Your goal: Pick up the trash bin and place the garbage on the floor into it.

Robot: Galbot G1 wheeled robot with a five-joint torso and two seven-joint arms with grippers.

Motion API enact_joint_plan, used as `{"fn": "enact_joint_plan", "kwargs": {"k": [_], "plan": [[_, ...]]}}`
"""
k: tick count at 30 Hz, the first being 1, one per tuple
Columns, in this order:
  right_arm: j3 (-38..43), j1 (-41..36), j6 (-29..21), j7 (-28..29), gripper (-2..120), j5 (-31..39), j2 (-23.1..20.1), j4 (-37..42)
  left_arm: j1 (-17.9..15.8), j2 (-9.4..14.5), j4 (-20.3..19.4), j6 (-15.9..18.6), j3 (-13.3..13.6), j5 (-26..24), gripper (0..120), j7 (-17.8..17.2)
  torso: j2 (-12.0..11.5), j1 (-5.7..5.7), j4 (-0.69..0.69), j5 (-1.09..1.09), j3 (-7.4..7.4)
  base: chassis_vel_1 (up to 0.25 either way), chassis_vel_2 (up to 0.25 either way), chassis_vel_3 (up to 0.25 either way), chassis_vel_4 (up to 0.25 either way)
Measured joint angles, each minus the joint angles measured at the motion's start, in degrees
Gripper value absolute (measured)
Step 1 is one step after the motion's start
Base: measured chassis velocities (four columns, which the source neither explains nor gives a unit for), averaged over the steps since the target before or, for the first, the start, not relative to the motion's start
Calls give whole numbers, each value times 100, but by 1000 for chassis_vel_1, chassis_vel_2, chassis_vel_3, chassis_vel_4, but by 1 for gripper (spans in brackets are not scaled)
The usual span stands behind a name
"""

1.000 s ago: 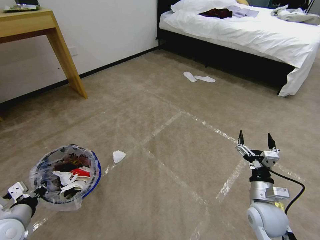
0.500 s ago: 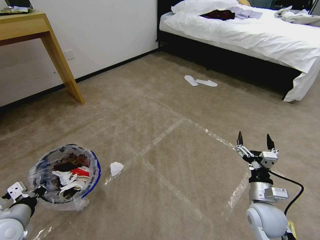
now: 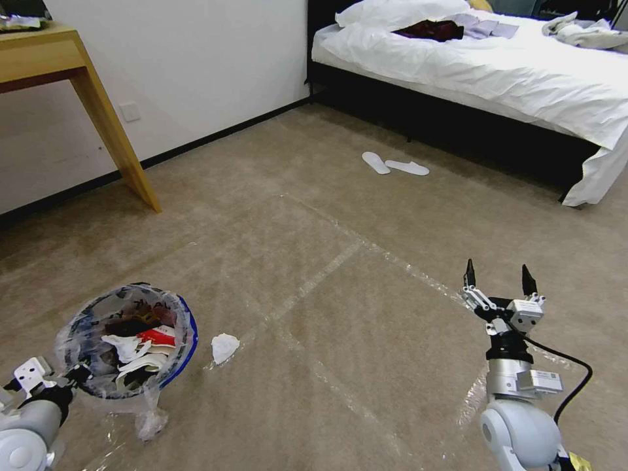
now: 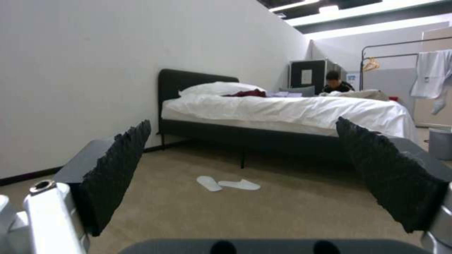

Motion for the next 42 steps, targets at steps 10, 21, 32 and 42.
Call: {"fn": "enact_joint_plan", "kwargs": {"k": [10, 21, 32, 42], "plan": [[-64, 66, -34, 0, 100, 2, -6, 15, -45, 35, 26, 0, -75, -57, 0, -27, 0, 0, 0, -1, 0, 0, 0, 0, 0], [-143, 133, -96, 2, 100, 2, 4, 7, -27, 95, 61, 13, -249, -94, 0, -51, 0, 0, 0, -1, 0, 0, 0, 0, 0], [-148, 139, -108, -61, 100, 43, -14, 3, -23, 107, 69, 24, -317, -106, 0, -67, 0, 1, 0, -1, 0, 0, 0, 0, 0], [-151, 127, -85, -110, 100, 56, -38, 1, -9, 73, 74, 25, -302, -99, 0, -67, 1, 1, 0, -1, 0, 0, 0, 0, 0]]}}
